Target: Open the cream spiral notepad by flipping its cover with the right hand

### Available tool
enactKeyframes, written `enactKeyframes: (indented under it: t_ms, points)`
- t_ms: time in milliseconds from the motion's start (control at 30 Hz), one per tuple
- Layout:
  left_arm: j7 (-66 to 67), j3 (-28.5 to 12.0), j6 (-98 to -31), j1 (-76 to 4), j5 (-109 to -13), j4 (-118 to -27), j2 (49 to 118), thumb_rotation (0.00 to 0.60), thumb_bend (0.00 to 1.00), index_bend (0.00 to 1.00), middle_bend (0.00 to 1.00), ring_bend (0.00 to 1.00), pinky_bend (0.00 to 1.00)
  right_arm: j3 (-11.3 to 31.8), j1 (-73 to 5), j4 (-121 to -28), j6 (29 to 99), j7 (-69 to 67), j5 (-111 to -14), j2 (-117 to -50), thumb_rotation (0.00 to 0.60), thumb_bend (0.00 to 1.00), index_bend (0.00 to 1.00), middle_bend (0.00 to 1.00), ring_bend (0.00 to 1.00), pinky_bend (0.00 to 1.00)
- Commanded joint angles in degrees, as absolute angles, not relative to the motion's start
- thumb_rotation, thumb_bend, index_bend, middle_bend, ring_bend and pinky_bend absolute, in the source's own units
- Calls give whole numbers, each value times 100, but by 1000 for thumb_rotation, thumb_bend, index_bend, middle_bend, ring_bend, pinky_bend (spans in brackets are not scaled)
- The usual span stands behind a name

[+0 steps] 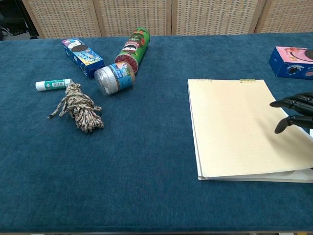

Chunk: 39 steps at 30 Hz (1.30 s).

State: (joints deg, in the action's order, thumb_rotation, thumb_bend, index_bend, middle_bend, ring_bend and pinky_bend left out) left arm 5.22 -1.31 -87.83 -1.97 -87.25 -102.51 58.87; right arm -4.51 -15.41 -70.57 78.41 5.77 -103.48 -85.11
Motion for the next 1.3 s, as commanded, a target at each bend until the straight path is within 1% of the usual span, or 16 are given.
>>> enactKeyframes:
  t_ms: [33,300,467,600,767,867,1000,1067,1167,1300]
  points:
    - [518,-133,-8780,-199,-8722,-10252,5886,600,0,0,0,0,0,-434,-1590,-7098,7800,570,-10324,-8516,600,363,315,85,0,0]
    - [495,-134,-8777,-198,-8714,-10260,5875,600,0,0,0,0,0,-437,-1731,-7155,7707,452,-10315,-8514,600,334,384,135,0,0]
    - [492,-131,-8769,-202,-8718,-10263,5873,600,0,0,0,0,0,-465,-1796,-7060,7763,250,-10369,-8568,600,337,463,195,0,0]
    - [477,-127,-8775,-196,-8722,-10269,5868,600,0,0,0,0,0,-477,-1825,-6991,7809,167,-10388,-8606,600,349,557,181,0,0]
    - [454,-125,-8785,-192,-8732,-10268,5861,600,0,0,0,0,0,-477,-1849,-6974,7797,158,-10346,-8621,600,448,584,181,0,0]
    - [457,-120,-8787,-190,-8741,-10268,5859,600,0,0,0,0,0,-491,-1866,-6998,7783,139,-10332,-8611,600,522,589,181,0,0]
    - [454,-118,-8793,-187,-8748,-10267,5858,600,0,0,0,0,0,-509,-1896,-7041,7760,160,-10332,-8585,600,649,590,181,0,0]
    - [456,-121,-8795,-187,-8745,-10268,5857,600,0,0,0,0,0,-520,-1905,-7067,7747,173,-10328,-8569,600,691,590,179,0,0]
    - [452,-120,-8789,-189,-8744,-10267,5854,600,0,0,0,0,0,-528,-1916,-7107,7729,194,-10317,-8547,600,724,591,175,0,0]
    - [433,-122,-8799,-185,-8747,-10266,5849,600,0,0,0,0,0,-614,-1941,-7160,7750,109,-10407,-8481,600,724,623,175,0,0]
